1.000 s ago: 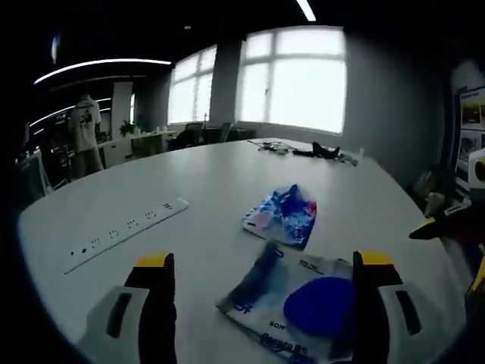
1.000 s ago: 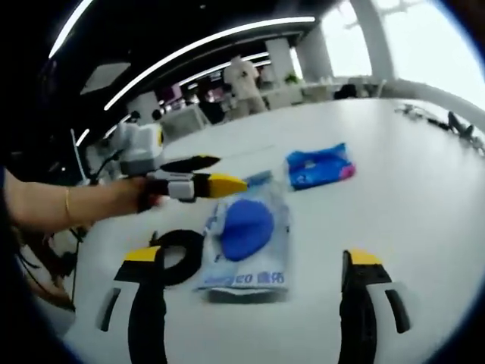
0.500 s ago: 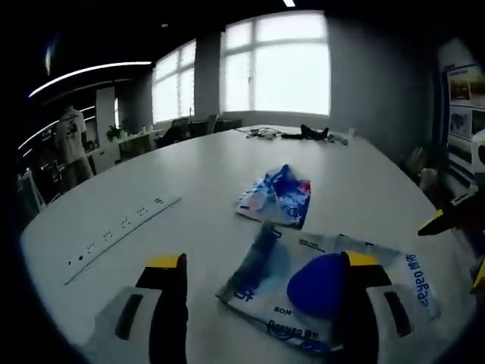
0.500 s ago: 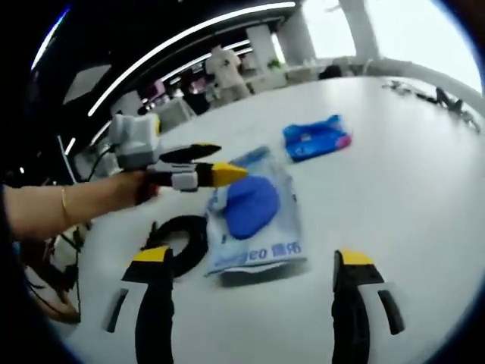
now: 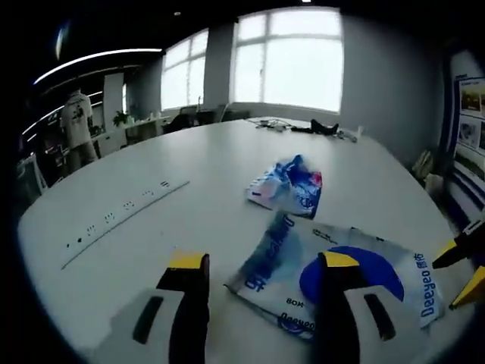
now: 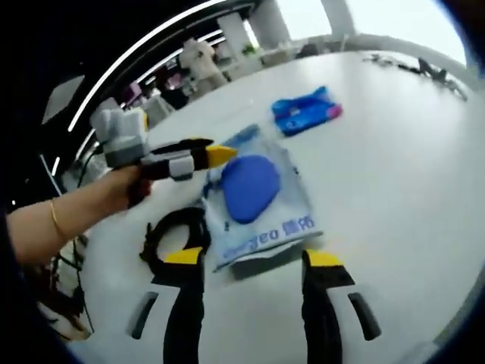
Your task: Arrange the tabletop items into an orderly group along one side of the table until the central work area is clear of visible clutter.
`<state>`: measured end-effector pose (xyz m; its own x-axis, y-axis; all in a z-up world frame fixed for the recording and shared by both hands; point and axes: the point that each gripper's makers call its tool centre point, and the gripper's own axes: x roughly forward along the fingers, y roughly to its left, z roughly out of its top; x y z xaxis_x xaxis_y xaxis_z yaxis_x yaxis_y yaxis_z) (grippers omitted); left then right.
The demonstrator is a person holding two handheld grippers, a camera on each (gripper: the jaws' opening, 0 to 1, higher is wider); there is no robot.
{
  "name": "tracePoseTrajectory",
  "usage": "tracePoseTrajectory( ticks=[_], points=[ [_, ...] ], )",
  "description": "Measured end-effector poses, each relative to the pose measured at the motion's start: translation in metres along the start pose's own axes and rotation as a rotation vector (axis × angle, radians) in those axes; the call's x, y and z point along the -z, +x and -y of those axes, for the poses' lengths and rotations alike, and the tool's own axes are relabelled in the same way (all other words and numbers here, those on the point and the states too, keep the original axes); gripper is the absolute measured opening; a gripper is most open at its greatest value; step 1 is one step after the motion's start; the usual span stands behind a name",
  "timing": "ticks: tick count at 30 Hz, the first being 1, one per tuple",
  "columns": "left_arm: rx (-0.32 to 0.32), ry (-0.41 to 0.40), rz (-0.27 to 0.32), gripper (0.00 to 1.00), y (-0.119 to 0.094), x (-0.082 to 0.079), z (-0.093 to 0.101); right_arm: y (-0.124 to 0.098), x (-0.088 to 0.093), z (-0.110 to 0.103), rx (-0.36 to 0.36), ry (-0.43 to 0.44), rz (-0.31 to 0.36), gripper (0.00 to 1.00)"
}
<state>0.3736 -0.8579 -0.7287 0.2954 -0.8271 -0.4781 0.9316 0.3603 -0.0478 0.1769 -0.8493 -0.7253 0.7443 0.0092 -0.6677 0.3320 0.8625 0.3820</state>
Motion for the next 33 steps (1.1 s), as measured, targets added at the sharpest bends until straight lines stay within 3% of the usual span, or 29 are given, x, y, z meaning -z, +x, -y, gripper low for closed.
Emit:
tracePoseTrajectory(
  ticks=[3, 10, 19, 22, 24, 26, 28, 33],
  points=[
    [0.0, -0.014, -0.024, 0.36, 0.0, 0.005, -0.001, 0.004, 0.006, -0.003, -0.011, 0.061, -0.026, 0.42],
    [-0.03, 0.041, -0.045, 0.23, -0.001, 0.01, -0.01, 0.011, 0.008, -0.001, -0.006, 0.128, -0.028, 0.28],
    [-0.021, 0.054, -0.061, 0.13, -0.001, 0.015, -0.011, 0.013, 0.01, 0.0, -0.011, 0.148, -0.034, 0.17],
    [-0.013, 0.131, -0.079, 0.09, -0.001, 0.015, -0.009, 0.014, 0.01, 0.001, -0.008, 0.166, -0.036, 0.15],
    [-0.008, 0.228, -0.092, 0.06, 0.0, 0.014, -0.004, 0.015, 0.011, 0.001, -0.008, 0.183, -0.041, 0.11],
    [-0.018, 0.237, -0.098, 0.03, 0.001, 0.014, -0.002, 0.017, 0.012, -0.006, -0.045, 0.179, -0.045, 0.04],
    [-0.019, 0.272, -0.105, 0.03, 0.001, 0.013, -0.002, 0.017, 0.013, -0.005, -0.033, 0.167, -0.044, 0.03],
    [-0.005, 0.258, -0.099, 0.02, 0.001, 0.013, -0.004, 0.019, 0.012, -0.006, -0.047, 0.173, -0.041, 0.0]
  ],
)
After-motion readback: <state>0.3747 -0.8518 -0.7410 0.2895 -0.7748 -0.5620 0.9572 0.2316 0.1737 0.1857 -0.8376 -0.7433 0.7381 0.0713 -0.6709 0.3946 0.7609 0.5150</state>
